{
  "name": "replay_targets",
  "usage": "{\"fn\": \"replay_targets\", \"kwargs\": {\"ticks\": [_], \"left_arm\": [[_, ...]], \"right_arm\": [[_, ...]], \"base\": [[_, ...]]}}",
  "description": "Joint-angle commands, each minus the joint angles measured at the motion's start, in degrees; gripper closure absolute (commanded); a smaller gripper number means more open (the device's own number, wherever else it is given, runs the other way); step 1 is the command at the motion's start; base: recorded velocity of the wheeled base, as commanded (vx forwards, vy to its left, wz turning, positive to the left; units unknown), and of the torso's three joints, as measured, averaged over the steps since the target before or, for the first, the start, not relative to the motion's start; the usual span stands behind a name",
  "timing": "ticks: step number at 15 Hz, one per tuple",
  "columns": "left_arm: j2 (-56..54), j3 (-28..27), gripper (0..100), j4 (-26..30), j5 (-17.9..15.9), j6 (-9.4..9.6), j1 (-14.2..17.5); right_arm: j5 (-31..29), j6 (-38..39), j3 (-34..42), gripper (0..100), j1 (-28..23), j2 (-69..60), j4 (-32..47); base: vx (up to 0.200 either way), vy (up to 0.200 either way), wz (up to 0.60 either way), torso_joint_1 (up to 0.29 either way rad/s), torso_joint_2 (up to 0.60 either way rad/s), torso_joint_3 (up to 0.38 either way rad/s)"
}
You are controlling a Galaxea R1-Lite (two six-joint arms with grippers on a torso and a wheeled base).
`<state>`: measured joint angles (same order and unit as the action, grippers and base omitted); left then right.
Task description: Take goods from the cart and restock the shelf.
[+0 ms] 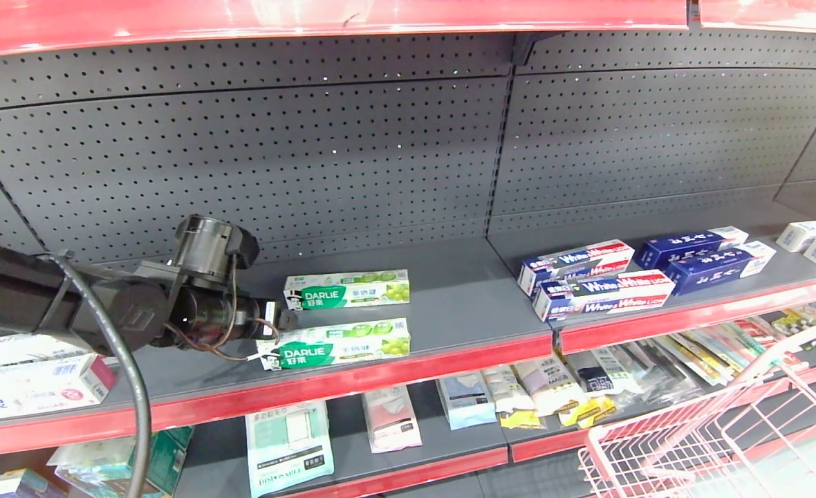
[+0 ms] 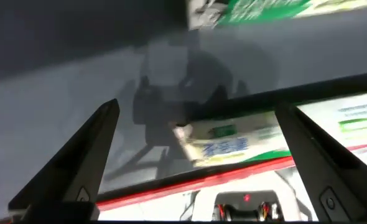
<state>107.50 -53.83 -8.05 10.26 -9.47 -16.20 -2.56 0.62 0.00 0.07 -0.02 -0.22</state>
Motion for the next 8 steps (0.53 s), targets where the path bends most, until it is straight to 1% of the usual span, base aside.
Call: {"fn": "replay_targets", "kwargs": {"ticks": [1, 8], "left_arm": [[0.7, 0.04, 0, 0.14, 0.02, -0.02, 0.38], [2.45, -0.48, 0, 0.05, -0.24, 0.07, 0.47]], "right_arm": [[0.01, -0.01, 0.0, 0, 0.01, 0.02, -0.04], [0.01, -0.01, 0.0, 0, 0.01, 0.02, -0.04]], "base": [[0.0, 0.0, 0.0, 0.0, 0.0, 0.0], [0.0, 0.0, 0.0, 0.0, 0.0, 0.0]]}}
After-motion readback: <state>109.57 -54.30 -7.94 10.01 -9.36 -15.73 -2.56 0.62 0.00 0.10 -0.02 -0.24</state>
